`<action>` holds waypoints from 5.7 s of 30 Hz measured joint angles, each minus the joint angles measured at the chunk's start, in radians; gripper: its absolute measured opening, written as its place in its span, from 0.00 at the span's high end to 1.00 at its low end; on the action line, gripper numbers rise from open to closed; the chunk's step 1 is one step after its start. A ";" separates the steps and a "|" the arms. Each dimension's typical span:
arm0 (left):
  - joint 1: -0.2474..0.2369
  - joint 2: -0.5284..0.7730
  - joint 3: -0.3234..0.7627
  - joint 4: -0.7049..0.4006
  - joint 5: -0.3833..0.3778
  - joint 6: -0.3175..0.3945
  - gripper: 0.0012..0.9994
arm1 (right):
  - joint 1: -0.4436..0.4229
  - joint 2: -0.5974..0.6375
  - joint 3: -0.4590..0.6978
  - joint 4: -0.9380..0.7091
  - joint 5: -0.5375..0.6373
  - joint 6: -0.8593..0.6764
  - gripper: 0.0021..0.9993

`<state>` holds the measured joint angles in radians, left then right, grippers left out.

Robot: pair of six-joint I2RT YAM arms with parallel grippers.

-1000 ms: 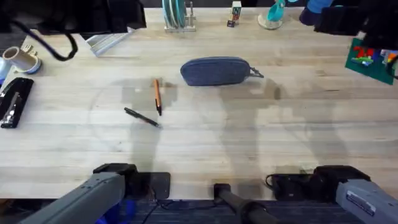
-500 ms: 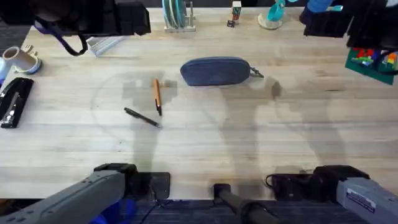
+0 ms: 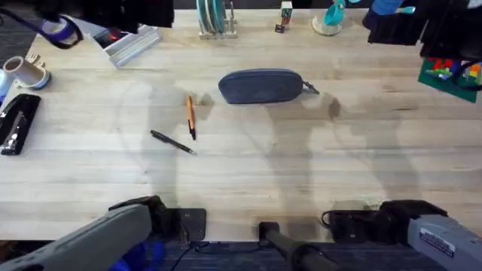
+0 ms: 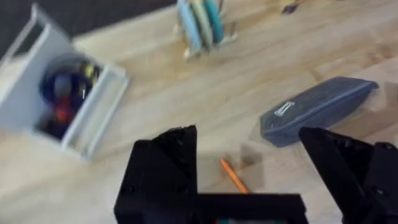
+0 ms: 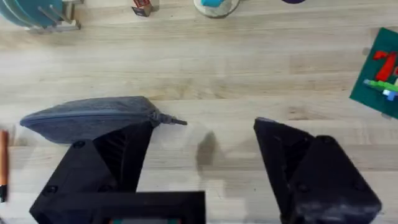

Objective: Unzip the bag, pick up the pens from the table one at a time and place them inside, then zip the bag closed.

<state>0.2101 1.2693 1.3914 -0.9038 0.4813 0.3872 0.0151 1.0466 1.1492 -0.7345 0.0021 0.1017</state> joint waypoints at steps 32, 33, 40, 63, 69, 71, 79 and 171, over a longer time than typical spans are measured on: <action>0.067 0.537 0.001 -0.226 0.763 1.213 0.01 | 0.000 0.000 0.000 0.000 0.001 0.000 0.00; 0.067 0.553 0.001 -0.226 0.766 1.233 0.01 | 0.000 0.000 0.000 0.000 0.001 0.000 0.00; 0.067 0.634 0.001 -0.226 0.784 1.307 0.01 | 0.000 0.000 0.000 0.000 0.001 0.000 0.00; -0.069 0.848 0.005 -0.226 0.786 1.364 0.04 | 0.000 0.000 0.000 0.000 0.010 0.003 0.00; -0.103 0.848 0.005 -0.215 0.759 1.364 0.10 | 0.000 0.000 0.000 0.000 0.010 0.003 0.00; -0.111 0.848 0.005 -0.214 0.755 1.364 0.14 | 0.000 0.000 0.000 0.000 0.010 0.003 0.00; -0.131 0.848 0.005 -0.196 0.751 1.364 0.38 | 0.000 0.000 0.000 0.000 0.012 0.003 0.00; -0.134 0.848 0.010 -0.161 0.730 1.367 0.96 | -0.303 0.586 0.018 0.104 -0.811 -1.207 0.07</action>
<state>0.0761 2.1178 1.4014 -1.0653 1.2110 1.7542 -0.2883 1.6321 1.1667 -0.6308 -0.8089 -1.1055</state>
